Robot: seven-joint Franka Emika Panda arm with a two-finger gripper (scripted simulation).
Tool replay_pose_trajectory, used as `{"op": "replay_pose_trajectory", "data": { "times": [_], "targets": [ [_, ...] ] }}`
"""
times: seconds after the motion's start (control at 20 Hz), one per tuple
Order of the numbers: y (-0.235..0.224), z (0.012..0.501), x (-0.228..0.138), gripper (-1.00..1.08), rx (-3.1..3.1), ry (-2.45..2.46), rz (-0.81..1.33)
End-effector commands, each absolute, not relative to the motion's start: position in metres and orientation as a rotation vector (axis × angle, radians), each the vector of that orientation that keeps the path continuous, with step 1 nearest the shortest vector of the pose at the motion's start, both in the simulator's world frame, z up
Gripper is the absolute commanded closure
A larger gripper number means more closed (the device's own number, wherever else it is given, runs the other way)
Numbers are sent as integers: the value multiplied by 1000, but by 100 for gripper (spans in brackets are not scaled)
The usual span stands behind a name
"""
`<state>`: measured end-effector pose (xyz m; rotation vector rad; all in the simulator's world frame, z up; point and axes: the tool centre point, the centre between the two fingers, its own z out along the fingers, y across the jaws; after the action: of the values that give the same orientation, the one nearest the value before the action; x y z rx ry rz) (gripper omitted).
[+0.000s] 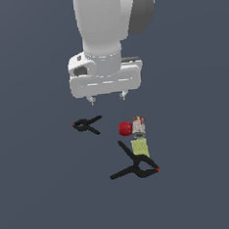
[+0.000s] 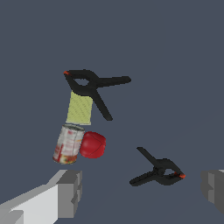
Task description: Pick up a designated object from a clutter of objects.
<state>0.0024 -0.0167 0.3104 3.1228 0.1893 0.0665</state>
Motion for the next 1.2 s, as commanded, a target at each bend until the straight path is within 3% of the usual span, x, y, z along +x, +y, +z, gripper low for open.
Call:
{"op": "replay_pose_trajectory", "data": {
  "times": [0.0, 1.15],
  "targets": [
    [-23, 302, 2, -92, 3114, 251, 62],
    [-95, 202, -21, -92, 2932, 998, 3]
  ]
}}
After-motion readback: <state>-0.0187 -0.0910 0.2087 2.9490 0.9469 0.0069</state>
